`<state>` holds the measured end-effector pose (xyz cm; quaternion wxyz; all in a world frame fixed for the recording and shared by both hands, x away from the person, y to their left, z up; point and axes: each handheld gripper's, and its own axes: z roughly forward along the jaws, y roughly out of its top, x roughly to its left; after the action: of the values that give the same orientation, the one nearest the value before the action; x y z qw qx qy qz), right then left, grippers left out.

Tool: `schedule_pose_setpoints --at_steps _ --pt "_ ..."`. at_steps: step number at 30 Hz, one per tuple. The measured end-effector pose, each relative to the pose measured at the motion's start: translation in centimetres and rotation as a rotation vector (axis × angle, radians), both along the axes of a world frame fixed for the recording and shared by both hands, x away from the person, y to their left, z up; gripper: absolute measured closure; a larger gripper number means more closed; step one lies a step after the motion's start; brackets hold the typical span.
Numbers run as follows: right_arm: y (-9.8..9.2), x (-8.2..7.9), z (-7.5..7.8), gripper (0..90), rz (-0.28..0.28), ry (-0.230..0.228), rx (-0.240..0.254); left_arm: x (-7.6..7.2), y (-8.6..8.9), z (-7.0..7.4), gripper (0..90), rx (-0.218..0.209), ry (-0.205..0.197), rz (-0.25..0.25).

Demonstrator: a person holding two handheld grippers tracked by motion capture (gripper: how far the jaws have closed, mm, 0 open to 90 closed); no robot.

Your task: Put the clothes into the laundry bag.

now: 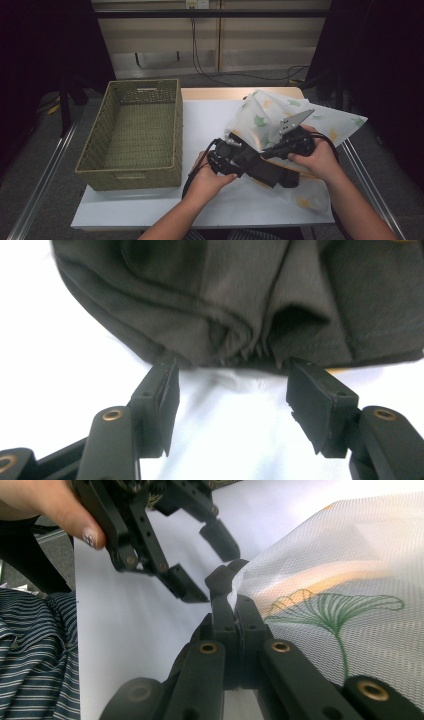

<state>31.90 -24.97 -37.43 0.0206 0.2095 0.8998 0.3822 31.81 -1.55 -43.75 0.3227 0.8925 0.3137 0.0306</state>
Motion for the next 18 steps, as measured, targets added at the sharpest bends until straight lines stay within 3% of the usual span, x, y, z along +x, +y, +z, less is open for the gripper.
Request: schedule_pose_setpoints --at_steps 5,10,11,12,15,18 --pt "-0.1 0.0 0.1 90.0 -0.002 -0.002 -0.001 0.4 -0.6 -1.4 38.6 0.028 0.053 -0.020" --pt "0.0 0.0 0.1 90.0 0.000 -0.004 0.000 1.2 -1.5 -2.5 38.6 0.034 0.075 -0.014" --pt "0.0 0.0 0.1 90.0 -0.001 -0.005 0.000 1.2 -1.8 -2.7 38.7 0.011 0.081 0.003" --pt "-0.1 0.0 0.1 90.0 -0.001 -0.006 0.000 1.3 -1.9 -2.7 38.7 0.029 0.067 -0.003" --pt "-0.1 0.0 0.1 90.0 -0.003 -0.006 -0.003 1.5 -2.3 -2.7 42.1 0.029 0.055 0.006" --pt "0.0 0.0 0.0 90.0 -0.005 -0.004 -0.002 1.7 -2.4 -2.7 59.5 0.059 0.022 0.000"
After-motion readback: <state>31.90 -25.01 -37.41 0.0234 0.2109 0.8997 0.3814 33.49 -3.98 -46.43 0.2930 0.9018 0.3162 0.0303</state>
